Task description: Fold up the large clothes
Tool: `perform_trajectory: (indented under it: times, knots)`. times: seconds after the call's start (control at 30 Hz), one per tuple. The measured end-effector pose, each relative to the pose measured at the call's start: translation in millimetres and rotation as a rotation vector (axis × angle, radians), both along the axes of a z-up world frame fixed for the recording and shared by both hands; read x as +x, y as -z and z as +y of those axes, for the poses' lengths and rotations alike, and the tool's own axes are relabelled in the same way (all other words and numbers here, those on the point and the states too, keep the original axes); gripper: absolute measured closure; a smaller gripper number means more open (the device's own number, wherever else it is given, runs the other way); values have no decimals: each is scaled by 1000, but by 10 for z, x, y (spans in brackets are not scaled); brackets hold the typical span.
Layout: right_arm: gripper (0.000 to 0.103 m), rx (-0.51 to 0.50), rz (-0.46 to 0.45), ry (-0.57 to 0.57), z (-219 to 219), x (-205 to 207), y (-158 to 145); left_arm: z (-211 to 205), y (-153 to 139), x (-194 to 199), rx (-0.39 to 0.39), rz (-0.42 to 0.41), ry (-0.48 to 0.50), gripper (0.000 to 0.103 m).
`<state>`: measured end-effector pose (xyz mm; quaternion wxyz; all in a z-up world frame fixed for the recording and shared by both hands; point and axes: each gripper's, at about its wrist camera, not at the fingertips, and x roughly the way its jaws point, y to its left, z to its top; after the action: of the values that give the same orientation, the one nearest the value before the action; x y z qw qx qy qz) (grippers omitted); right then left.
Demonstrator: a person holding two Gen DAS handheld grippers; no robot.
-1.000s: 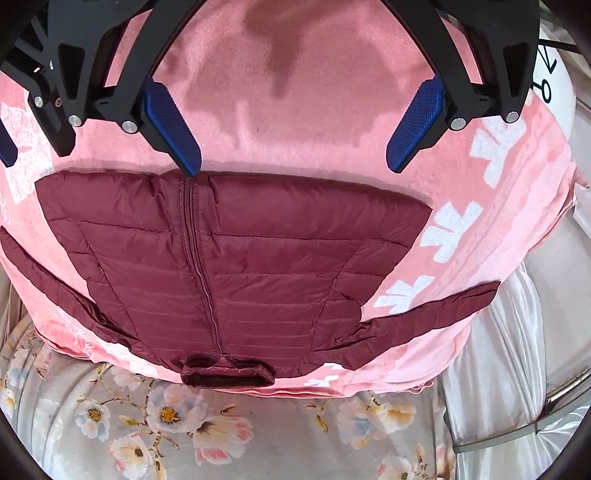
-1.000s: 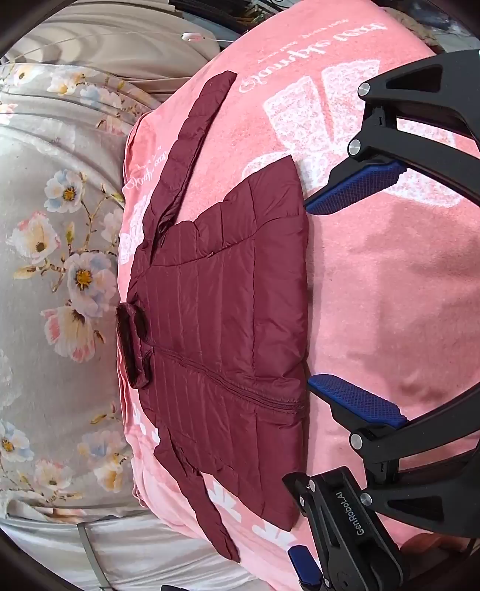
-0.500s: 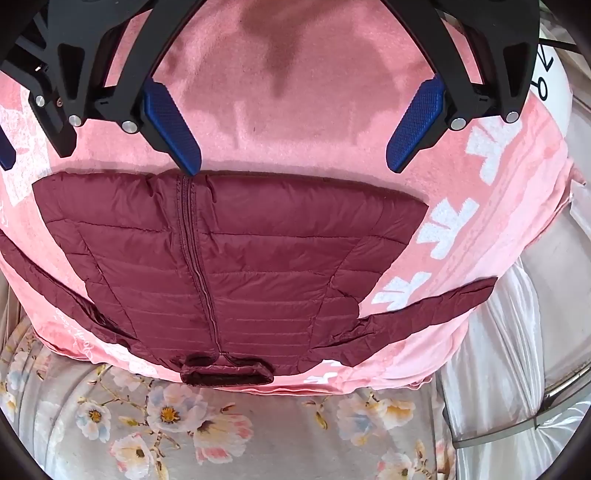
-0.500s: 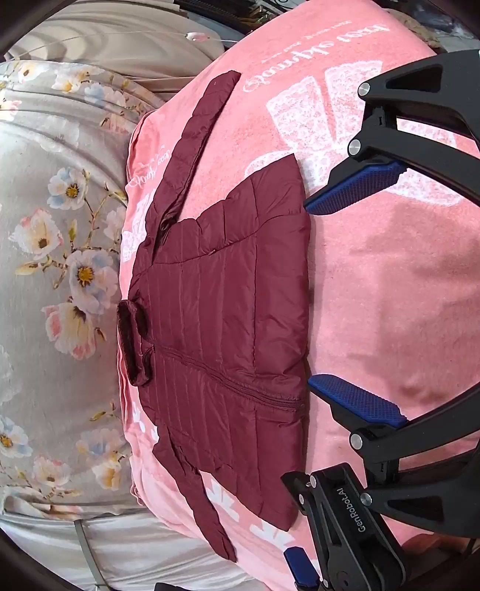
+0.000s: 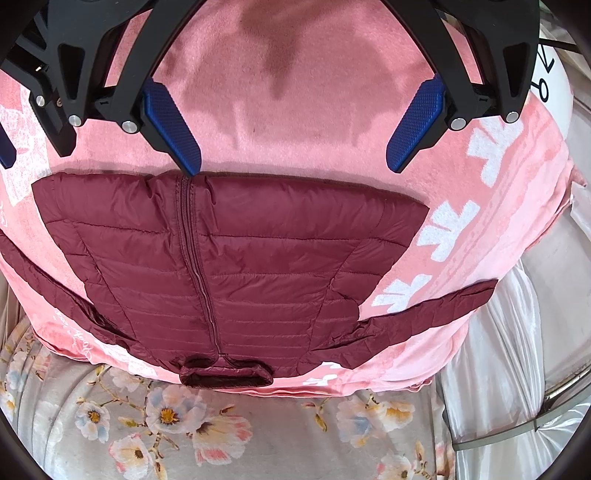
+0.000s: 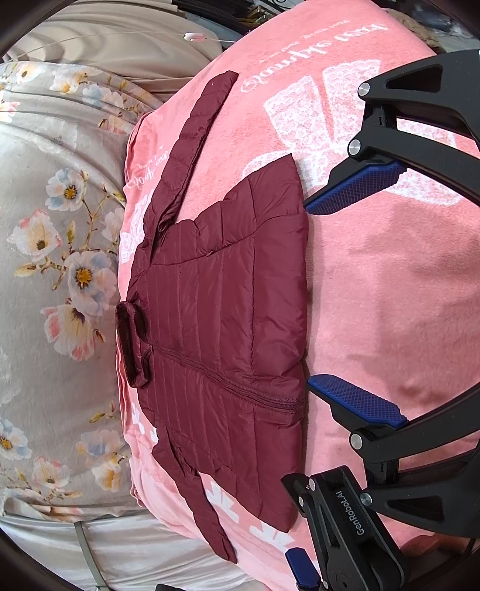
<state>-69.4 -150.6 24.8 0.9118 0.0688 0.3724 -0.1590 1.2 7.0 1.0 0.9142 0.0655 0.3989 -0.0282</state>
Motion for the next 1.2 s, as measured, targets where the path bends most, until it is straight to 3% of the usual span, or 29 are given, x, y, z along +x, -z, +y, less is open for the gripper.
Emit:
perform_trajectory:
  times: [1.2]
  knots:
    - [17, 8, 0, 4, -34, -17, 19, 19, 38, 20, 10, 8, -13, 5]
